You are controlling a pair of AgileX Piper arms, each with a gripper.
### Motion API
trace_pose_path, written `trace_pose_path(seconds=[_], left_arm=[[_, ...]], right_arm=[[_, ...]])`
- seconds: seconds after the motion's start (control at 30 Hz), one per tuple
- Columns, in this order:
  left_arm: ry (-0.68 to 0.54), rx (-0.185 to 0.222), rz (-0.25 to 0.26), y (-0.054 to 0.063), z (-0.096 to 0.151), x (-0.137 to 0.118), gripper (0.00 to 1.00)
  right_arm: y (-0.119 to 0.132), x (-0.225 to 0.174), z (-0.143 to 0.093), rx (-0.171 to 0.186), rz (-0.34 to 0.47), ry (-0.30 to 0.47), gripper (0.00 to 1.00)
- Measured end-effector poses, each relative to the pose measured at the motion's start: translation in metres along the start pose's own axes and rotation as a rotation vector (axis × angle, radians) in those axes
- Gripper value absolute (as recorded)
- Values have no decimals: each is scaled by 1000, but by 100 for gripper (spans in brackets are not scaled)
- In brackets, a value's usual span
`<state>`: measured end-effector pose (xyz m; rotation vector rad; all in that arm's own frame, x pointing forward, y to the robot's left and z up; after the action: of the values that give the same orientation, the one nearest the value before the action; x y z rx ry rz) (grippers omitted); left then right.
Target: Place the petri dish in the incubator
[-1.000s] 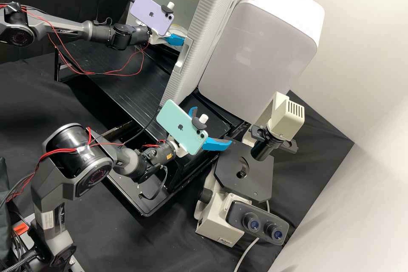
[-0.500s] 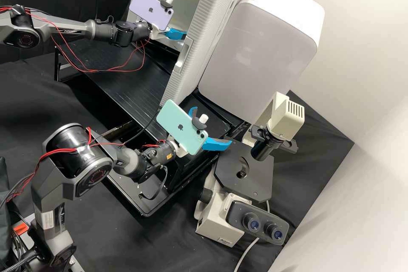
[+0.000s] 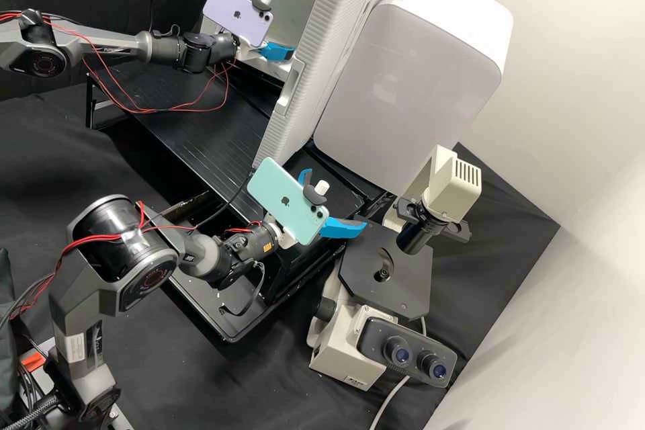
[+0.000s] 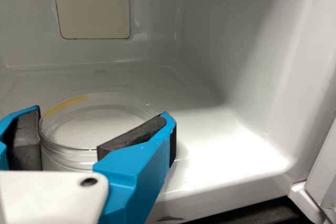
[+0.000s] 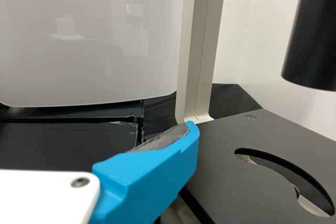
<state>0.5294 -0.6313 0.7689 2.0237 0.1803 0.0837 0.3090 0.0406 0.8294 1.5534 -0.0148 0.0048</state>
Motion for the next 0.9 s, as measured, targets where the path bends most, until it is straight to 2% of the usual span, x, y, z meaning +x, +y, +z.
trace_pose_path(seconds=[0.73, 0.83, 0.9], left_arm=[[1, 8, -6, -4, -3, 4, 100], [6, 26, -13, -6, -5, 3, 100], [11, 52, -22, -9, -8, 1, 100]], right_arm=[[0, 0, 0, 0, 0, 0, 100], [0, 0, 0, 0, 0, 0, 100], [0, 0, 0, 0, 0, 0, 100]])
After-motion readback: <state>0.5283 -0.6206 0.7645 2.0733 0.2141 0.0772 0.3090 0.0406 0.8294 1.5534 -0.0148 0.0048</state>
